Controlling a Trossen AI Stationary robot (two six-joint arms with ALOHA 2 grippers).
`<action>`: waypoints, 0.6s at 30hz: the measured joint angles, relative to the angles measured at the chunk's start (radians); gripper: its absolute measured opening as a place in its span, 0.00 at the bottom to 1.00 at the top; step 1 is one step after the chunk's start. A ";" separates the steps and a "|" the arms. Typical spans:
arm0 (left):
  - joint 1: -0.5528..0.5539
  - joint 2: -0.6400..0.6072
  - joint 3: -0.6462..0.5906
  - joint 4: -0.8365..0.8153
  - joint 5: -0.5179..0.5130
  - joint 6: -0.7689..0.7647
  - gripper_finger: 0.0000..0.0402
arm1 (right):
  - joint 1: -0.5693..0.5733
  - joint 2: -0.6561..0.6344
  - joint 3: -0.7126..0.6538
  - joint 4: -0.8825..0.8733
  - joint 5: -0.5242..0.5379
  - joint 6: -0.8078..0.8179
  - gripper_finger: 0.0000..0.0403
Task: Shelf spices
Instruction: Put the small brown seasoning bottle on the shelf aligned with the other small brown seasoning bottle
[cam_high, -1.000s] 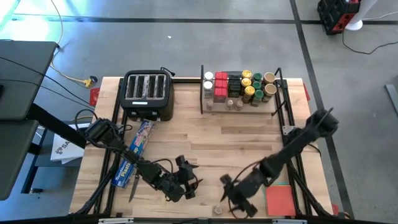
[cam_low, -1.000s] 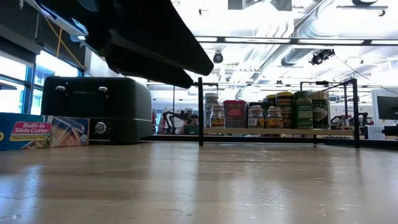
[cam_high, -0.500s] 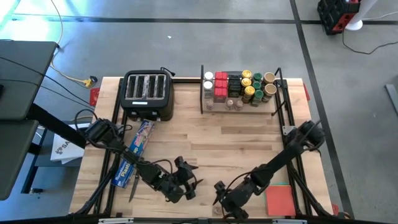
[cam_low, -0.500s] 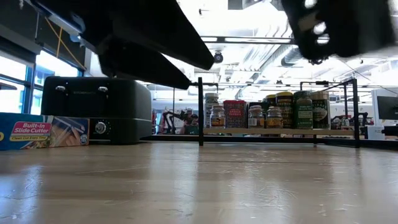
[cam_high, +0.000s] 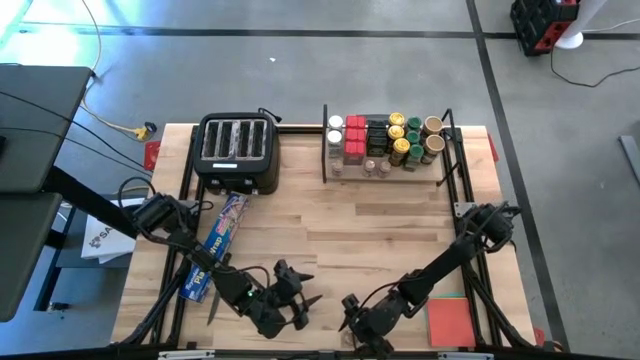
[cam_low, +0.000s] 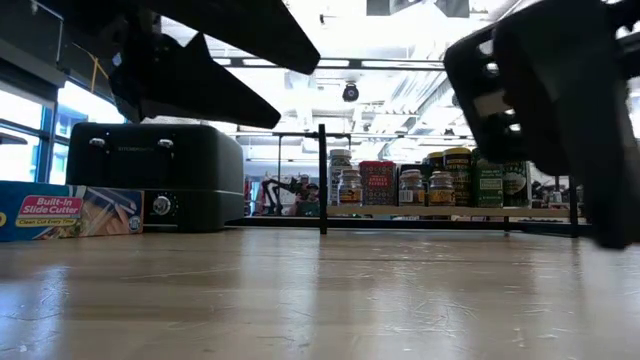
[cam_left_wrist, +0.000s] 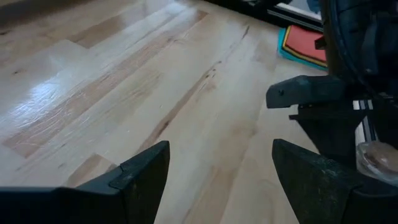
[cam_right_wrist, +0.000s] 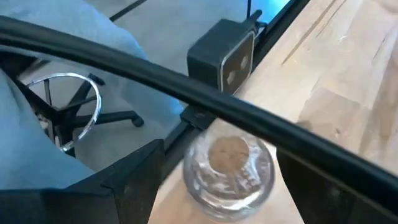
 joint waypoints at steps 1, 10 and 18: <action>-0.003 0.000 0.000 0.000 -0.008 -0.004 0.70 | 0.002 0.000 0.000 0.002 0.000 0.012 0.75; -0.008 0.000 0.000 0.000 -0.045 0.011 0.70 | -0.003 0.000 0.000 0.014 -0.001 0.037 0.45; 0.013 0.000 0.000 -0.001 -0.071 0.094 0.70 | -0.116 -0.071 0.000 -0.100 0.006 -0.020 0.39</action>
